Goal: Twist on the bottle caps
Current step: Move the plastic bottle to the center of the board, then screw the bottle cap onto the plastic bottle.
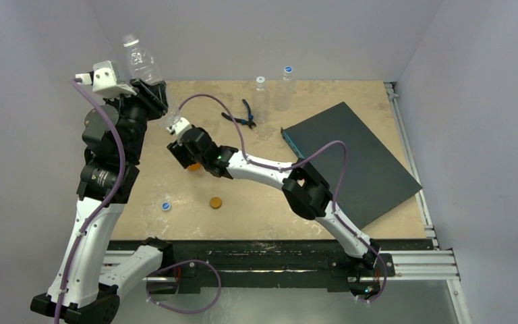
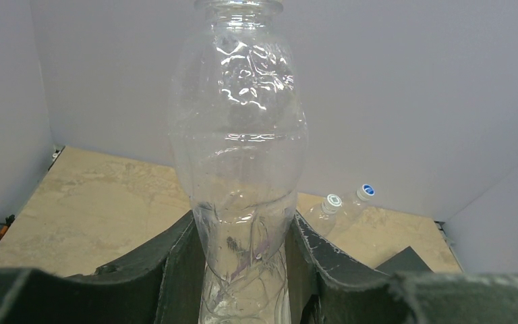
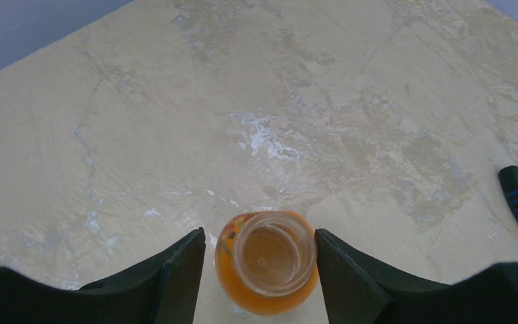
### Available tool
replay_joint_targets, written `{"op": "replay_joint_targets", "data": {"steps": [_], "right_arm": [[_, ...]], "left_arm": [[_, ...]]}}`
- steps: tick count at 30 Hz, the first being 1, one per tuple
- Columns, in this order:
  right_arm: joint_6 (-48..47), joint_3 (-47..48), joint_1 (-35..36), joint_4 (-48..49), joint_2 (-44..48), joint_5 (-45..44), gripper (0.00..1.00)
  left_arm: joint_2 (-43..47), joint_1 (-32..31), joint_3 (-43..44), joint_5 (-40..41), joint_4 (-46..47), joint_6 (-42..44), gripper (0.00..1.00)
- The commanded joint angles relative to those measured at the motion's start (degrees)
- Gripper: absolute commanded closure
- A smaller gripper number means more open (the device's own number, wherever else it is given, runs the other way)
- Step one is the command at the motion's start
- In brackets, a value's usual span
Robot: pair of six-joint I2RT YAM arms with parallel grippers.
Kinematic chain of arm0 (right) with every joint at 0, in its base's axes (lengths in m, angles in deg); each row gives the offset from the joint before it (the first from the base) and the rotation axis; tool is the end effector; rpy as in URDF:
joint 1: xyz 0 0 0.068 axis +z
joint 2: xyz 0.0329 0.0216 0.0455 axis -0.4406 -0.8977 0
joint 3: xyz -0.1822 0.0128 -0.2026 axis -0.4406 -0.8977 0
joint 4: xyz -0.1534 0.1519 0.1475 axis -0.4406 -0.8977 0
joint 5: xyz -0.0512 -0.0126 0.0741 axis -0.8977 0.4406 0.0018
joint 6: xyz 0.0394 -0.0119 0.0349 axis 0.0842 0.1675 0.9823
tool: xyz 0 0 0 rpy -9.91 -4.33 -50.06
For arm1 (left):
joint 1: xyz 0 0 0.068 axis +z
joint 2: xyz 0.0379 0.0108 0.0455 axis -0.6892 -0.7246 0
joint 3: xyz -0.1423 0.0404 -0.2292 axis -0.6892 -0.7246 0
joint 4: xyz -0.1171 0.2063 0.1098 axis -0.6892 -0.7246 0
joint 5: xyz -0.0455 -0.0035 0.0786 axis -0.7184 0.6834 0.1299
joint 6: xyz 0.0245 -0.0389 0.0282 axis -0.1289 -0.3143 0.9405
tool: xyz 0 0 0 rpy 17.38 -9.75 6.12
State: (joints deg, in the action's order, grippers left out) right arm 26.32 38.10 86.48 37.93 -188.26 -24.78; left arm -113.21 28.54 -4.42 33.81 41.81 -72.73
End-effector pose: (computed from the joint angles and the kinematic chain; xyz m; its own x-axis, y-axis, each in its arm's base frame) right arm 0.2885 0.4892 0.2223 -0.2137 -0.3063 -0.9276 -0.7256 0.6855 -0.0592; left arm 0.1677 -0.0353 0.4870 0.1072 -0.3758 -0.9205 0.0354 0.9267 -0.3742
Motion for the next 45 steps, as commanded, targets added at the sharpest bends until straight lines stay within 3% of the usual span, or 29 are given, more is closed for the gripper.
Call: {"op": "replay_joint_targets", "data": {"steps": [1,4,13,21,27,32,45], "right_arm": [[-0.9,2.3,0.8,-1.0,0.9,0.4,0.28],[-0.5,3.0,0.7,-1.7,1.5,1.2,0.17],[2.1,2.0,-0.4,-7.0,8.0,2.1,0.03],[7.9,-15.4,-0.3,-5.7,24.2,4.1,0.05],[7.2,-23.9,4.3,-1.7,28.6,3.7,0.12],[5.5,-28.3,7.5,7.9,25.7,7.6,0.19],[2.3,-13.0,12.6,8.3,5.2,6.7,0.24]], "left_arm": [[0.0,0.2,1.9,-0.6,0.3,0.6,0.74],[-0.2,0.3,1.9,-0.7,0.2,0.5,0.74],[-0.7,0.2,2.7,-0.6,0.2,0.7,0.75],[-1.0,0.3,4.3,0.5,-1.1,1.6,0.74],[-1.3,0.2,5.8,0.7,-1.9,2.0,0.75],[-2.5,0.3,7.5,0.4,-2.6,1.6,0.75],[-5.8,0.3,12.1,-1.1,-4.7,0.3,0.75]]}}
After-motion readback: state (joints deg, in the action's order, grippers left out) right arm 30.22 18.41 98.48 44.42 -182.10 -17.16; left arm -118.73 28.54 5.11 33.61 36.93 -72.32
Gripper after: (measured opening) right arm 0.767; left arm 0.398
